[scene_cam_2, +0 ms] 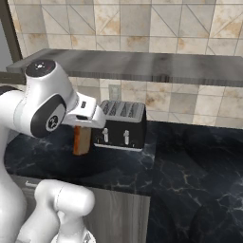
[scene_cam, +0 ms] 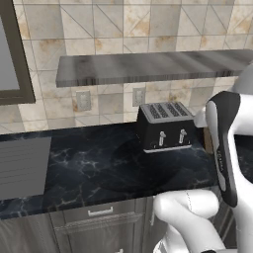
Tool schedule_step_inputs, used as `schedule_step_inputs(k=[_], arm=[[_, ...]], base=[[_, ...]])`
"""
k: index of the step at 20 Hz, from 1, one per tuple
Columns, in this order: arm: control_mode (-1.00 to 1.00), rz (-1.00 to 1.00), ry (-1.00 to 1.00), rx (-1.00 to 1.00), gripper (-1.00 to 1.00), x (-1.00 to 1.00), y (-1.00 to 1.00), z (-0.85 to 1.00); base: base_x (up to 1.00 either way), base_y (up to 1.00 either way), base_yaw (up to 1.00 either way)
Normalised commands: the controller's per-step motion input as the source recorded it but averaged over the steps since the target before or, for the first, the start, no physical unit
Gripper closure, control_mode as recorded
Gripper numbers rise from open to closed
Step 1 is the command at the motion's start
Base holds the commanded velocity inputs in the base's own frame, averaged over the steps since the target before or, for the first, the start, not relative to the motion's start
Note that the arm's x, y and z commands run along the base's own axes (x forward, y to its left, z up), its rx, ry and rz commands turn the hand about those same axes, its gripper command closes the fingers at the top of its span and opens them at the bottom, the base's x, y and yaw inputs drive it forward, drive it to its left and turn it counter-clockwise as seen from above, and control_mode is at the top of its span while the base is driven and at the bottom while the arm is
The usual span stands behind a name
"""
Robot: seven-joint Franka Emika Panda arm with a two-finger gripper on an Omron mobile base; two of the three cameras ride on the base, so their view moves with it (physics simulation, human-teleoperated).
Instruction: Start the toaster. Once the lever pops up, take the bread to the plate on the dining counter.
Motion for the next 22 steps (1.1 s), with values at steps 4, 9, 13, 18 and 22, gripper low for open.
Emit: schedule_step_inputs(k=[4, 9, 13, 18, 22], arm=[[-1.0, 0.0, 0.13, 0.0, 1.0, -0.04, 0.12, 0.0], [-1.0, 0.0, 0.1, 0.0, 1.0, 0.0, 0.06, 0.0], [-1.0, 0.0, 0.04, 0.0, 1.0, -0.06, 0.0, -0.01], [-1.0, 0.0, 0.02, 0.0, 1.0, -0.07, 0.0, 0.0], [-1.0, 0.0, 0.01, 0.0, 1.0, -0.02, 0.0, 0.0]], base=[[0.0, 0.0, 0.0], [0.0, 0.0, 0.0], [0.0, 0.0, 0.0], [0.0, 0.0, 0.0], [0.0, 0.0, 0.0]])
